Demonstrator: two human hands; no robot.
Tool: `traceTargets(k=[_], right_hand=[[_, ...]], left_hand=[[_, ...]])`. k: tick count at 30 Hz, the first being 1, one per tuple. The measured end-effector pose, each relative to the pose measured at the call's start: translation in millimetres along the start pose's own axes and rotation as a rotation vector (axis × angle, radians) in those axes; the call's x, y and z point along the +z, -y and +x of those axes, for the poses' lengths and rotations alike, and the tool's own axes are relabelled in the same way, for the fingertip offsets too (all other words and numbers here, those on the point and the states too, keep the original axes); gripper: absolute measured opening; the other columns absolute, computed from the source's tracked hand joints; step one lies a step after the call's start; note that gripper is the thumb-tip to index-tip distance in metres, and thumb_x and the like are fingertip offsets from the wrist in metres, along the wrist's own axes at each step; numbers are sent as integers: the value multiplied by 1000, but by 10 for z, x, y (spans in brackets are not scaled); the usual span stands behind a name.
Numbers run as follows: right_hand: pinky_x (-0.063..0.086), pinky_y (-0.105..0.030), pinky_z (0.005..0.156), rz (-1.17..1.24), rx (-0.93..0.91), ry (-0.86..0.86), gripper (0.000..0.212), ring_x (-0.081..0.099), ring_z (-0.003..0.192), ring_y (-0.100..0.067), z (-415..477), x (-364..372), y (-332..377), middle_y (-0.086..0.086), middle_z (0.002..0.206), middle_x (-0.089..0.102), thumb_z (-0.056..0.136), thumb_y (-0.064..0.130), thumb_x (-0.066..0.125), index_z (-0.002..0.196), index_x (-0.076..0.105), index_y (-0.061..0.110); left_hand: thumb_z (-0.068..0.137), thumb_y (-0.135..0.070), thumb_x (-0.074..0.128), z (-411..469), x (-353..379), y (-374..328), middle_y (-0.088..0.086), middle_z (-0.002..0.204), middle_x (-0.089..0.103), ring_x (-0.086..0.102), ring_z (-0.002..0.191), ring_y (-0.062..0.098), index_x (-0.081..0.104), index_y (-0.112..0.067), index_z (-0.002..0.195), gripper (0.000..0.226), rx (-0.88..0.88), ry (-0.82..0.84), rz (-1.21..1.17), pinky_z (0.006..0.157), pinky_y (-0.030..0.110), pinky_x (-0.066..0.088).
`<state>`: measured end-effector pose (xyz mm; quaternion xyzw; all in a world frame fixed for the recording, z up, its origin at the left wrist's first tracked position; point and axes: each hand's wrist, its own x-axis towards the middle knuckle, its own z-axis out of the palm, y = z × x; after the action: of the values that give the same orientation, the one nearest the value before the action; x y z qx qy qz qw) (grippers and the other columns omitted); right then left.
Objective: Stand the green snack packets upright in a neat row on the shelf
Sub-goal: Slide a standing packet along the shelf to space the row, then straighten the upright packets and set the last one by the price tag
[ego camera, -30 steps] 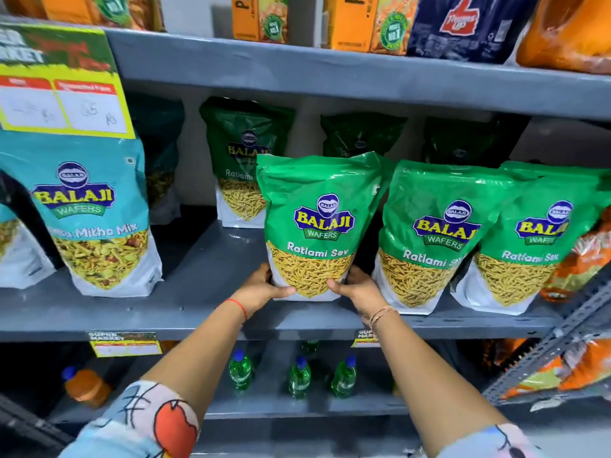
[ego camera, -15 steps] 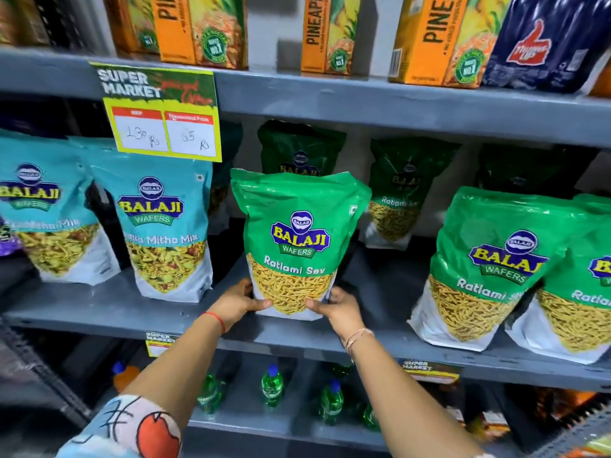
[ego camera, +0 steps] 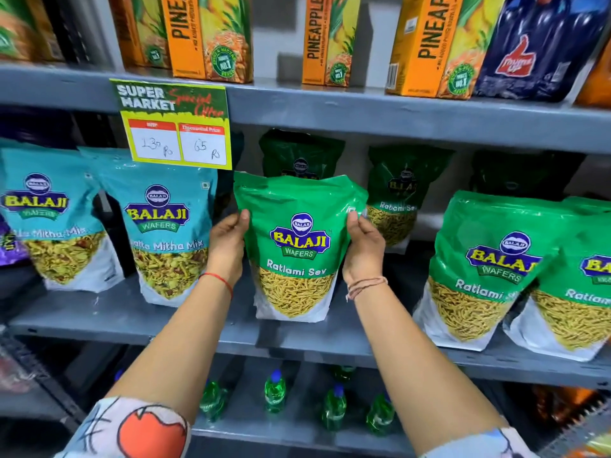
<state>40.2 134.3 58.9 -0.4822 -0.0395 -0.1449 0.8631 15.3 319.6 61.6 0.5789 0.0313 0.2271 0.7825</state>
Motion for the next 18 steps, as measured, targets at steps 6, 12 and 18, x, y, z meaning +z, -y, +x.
traceTargets(k=[6,12,18], right_hand=[[56,-29,70,194,112,69,29,68,71,-11,21,-33,70,6,70,74,90,13,47,71,69,14],[44,-41,99,-564,301,437,51,61,105,-21,-222,-543,-387,-14,122,61,64,19,76,110,56,9],[45,-39,94,-744,389,364,28,58,106,-32,-477,-772,-833,-23,113,63,72,-4,67,98,56,-3]], left_hand=[[92,-14,42,4,-24,-113,-6,85,64,60,82,9,61,-13,85,20,-21,-25,19,92,31,48],[88,-5,49,-219,-347,340,7,124,52,51,115,21,39,-3,128,42,-209,339,167,85,16,49],[72,-2,69,-418,-547,857,13,126,55,49,120,29,44,-9,120,54,-357,401,501,106,41,37]])
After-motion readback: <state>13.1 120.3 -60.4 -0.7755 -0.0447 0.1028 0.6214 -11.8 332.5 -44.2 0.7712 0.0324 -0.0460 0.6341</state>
